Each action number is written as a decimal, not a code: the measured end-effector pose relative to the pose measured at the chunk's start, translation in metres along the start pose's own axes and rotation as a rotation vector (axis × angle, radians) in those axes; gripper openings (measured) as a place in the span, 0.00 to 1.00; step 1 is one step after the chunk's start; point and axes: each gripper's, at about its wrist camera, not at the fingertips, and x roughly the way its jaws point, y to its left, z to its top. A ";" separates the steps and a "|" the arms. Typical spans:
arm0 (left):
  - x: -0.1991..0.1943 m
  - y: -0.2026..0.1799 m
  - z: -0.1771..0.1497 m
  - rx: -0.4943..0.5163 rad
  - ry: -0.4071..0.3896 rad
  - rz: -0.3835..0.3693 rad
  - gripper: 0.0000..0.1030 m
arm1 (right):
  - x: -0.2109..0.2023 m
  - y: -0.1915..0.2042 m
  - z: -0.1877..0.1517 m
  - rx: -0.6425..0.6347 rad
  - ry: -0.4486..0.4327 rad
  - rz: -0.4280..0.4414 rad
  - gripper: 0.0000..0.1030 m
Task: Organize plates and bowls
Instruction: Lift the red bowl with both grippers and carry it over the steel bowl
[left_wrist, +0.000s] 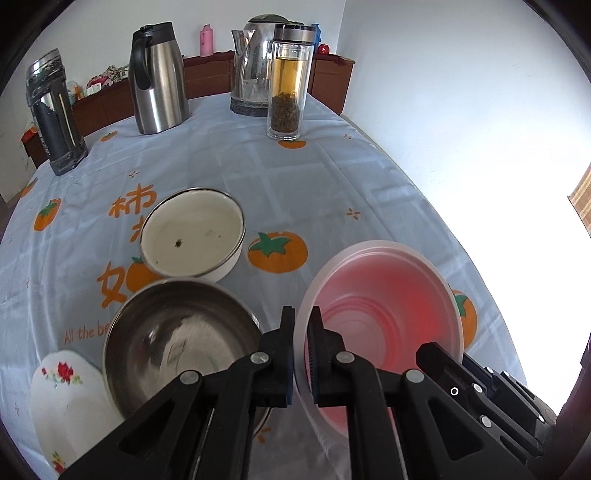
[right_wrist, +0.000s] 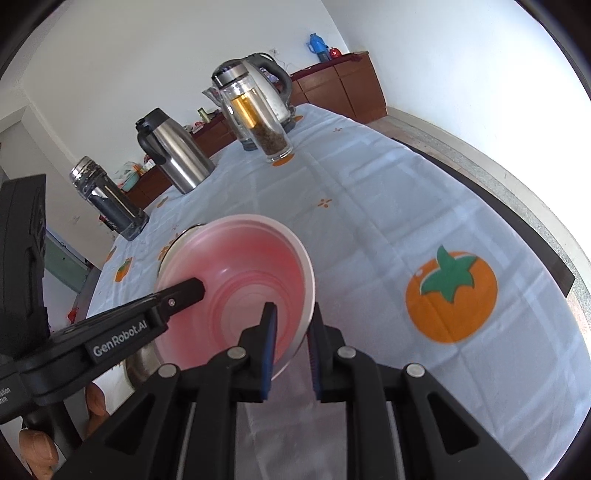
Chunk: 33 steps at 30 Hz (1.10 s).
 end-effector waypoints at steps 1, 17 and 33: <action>-0.003 0.001 -0.004 -0.002 -0.003 -0.001 0.07 | -0.003 0.002 -0.004 -0.002 -0.001 0.000 0.16; -0.044 0.023 -0.038 -0.022 -0.040 0.018 0.10 | -0.036 0.036 -0.036 -0.053 -0.023 0.008 0.16; -0.064 0.060 -0.050 -0.067 -0.080 0.046 0.11 | -0.036 0.078 -0.048 -0.121 -0.026 0.018 0.16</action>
